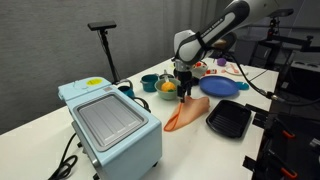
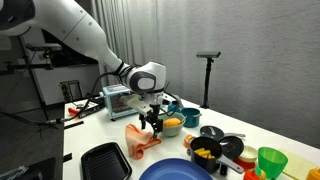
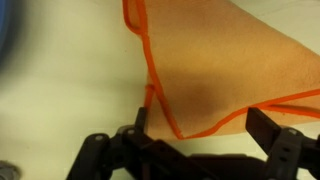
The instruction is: Unfold the cloth
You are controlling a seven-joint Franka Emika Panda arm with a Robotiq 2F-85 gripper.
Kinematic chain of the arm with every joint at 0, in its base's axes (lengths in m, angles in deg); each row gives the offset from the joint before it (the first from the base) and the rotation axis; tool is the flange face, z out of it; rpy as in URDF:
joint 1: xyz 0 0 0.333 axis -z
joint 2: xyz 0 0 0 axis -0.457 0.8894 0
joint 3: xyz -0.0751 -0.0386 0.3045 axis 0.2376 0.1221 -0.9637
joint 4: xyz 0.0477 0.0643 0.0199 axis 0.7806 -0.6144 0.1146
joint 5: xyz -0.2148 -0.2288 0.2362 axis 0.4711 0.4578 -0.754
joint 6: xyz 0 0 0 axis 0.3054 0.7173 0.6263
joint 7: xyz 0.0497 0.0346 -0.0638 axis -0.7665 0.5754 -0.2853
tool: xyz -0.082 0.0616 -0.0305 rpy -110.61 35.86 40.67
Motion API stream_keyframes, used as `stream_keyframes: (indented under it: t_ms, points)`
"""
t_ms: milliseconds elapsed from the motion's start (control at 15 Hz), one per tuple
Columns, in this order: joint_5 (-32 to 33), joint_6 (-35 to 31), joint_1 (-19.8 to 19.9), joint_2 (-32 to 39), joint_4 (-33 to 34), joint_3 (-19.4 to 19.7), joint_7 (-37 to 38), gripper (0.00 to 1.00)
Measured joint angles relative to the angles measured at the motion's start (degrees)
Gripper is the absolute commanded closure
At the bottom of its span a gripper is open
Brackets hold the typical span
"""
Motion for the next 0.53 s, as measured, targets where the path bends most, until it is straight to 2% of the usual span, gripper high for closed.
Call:
stream_keyframes:
  t_ms: [533]
  points:
    - [-0.92,0.02,0.89,1.26,1.03,-0.72,-2.1,0.88]
